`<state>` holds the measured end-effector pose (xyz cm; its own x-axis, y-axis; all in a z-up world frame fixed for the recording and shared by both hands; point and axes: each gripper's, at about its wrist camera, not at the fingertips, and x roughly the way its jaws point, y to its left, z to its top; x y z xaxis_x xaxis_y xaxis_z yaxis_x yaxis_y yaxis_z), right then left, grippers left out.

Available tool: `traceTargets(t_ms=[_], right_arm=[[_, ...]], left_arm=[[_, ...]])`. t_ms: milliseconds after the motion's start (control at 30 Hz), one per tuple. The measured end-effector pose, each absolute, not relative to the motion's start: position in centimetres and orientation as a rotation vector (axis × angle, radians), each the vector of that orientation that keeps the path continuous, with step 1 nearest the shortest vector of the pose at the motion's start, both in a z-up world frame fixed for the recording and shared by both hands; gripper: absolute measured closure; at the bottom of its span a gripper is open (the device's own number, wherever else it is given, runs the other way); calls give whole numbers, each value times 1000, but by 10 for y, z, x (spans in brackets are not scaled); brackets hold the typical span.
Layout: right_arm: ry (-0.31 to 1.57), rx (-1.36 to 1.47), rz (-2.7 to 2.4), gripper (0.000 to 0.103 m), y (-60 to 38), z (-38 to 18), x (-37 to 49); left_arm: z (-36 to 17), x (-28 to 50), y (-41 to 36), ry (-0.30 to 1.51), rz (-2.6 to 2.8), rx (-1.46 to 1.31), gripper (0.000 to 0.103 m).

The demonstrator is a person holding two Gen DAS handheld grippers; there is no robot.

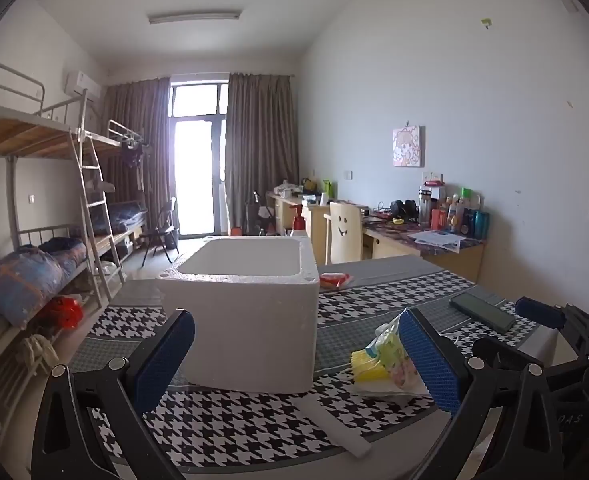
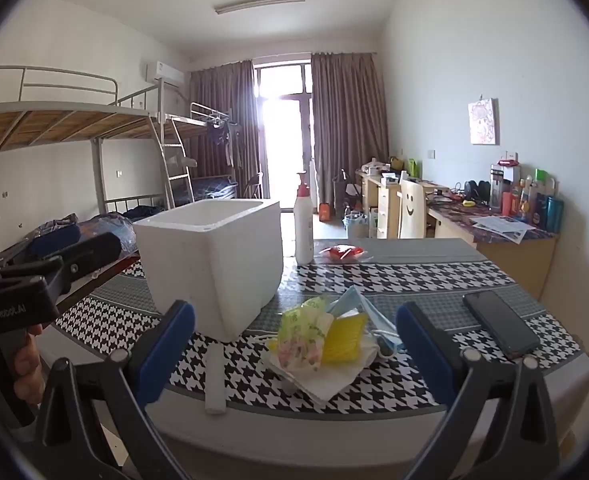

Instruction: Organize soft objects

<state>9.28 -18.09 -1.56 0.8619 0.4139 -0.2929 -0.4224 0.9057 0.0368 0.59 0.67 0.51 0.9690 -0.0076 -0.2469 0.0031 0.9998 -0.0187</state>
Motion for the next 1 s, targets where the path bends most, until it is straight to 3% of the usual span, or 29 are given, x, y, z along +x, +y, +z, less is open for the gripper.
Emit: traceTargets(t_ms=[1000], right_arm=[[295,-24,428,1,-182,-17,100]], left_arm=[[1,7,4,246,11,-10,1]])
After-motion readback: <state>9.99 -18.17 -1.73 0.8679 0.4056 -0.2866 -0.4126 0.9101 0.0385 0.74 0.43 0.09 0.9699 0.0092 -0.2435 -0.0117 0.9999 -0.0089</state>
